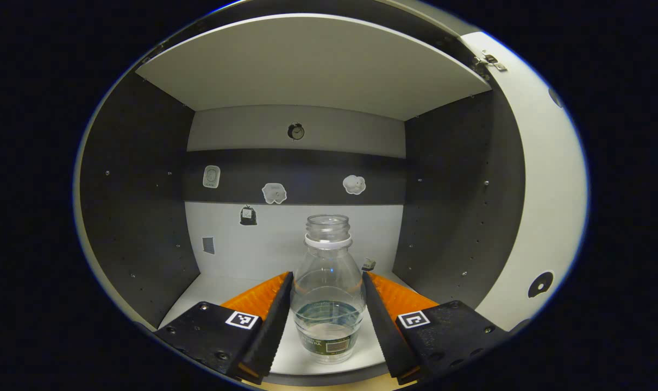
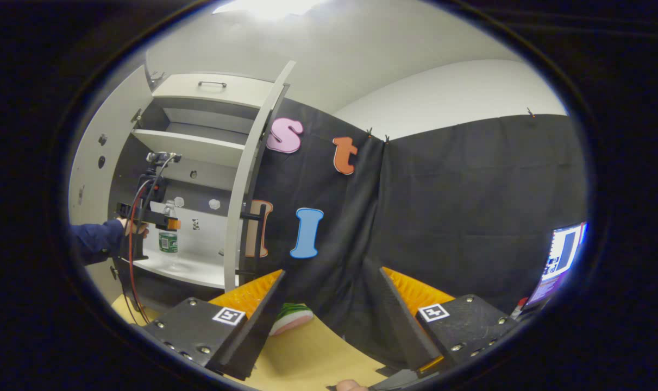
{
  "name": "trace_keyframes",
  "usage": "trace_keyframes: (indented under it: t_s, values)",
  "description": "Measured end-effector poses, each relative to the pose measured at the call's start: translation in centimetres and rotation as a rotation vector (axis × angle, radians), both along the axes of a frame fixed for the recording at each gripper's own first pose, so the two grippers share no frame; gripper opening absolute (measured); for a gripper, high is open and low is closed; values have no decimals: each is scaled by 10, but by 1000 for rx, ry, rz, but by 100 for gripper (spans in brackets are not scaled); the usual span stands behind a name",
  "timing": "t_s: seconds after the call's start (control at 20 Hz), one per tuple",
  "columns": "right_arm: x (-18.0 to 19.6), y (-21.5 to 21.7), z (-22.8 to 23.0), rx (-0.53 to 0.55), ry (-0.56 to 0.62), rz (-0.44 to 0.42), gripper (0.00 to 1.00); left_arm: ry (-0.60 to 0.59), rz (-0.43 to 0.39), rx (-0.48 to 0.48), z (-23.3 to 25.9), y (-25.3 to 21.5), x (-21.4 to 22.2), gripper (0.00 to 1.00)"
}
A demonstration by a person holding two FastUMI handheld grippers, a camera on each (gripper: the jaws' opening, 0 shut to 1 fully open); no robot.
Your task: Grasp the bottle in the cabinet with the left hand and place it on the coaster, then close the right door with the right hand and the left door with the left hand.
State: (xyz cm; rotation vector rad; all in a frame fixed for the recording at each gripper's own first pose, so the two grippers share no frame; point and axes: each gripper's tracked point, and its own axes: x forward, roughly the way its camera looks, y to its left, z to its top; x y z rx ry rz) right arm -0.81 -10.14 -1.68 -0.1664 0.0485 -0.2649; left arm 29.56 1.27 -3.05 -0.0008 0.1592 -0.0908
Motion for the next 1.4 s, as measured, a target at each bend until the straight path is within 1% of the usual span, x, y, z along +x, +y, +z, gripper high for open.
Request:
trace_keyframes:
  t_s: [0.05,0.1,0.15,0.25,0.3,0.35,0.5,0.65,0.7,0.75,0.8,0.95,1.0,1.05,1.1,1.15,1.2,1.25,1.35,1.4]
  values:
    - [2,2,-1,3,2,11,96,-2,-17,-15,3,-1,-9,78]
    - [3,4,-1,6,3,24,100,-9,-40,-35,8,-4,-19,78]
    - [4,5,-2,9,2,36,100,-15,-64,-51,12,-8,-31,78]
    - [6,8,-3,17,1,62,100,-32,-105,-67,16,-10,-57,78]
    - [7,10,-4,21,4,74,97,-39,-119,-67,15,-10,-73,78]
    - [8,11,-5,26,9,88,100,-38,-132,-64,12,-9,-87,78]
    - [8,16,-6,33,22,128,100,-33,-162,-51,-7,-7,-126,78]
    - [8,17,-3,34,20,152,100,12,-171,-62,-37,-3,-159,78]
    - [8,18,0,35,17,156,96,35,-170,-76,-50,-1,-169,78]
    - [7,17,1,36,13,159,100,59,-165,-85,-61,1,-178,78]
    - [6,17,3,34,10,160,100,78,-157,-88,-74,4,-186,78]
    - [3,16,4,32,10,162,100,127,-131,-91,-108,13,-208,78]
    - [3,16,5,32,10,163,96,139,-127,-105,-120,14,-214,78]
    - [3,16,5,33,9,165,96,149,-126,-122,-131,15,-219,79]
    - [2,16,6,34,8,166,100,161,-119,-139,-143,16,-224,79]
    - [3,16,7,34,7,166,100,181,-109,-150,-156,20,-228,79]
    - [1,15,7,33,6,163,100,200,-96,-155,-170,23,-232,78]
    - [0,14,7,32,5,159,96,213,-83,-155,-182,27,-236,79]
    - [-2,12,4,30,13,150,96,256,-60,-153,-208,33,-244,79]
    - [-4,11,2,30,19,146,100,273,-52,-151,-220,35,-248,79]
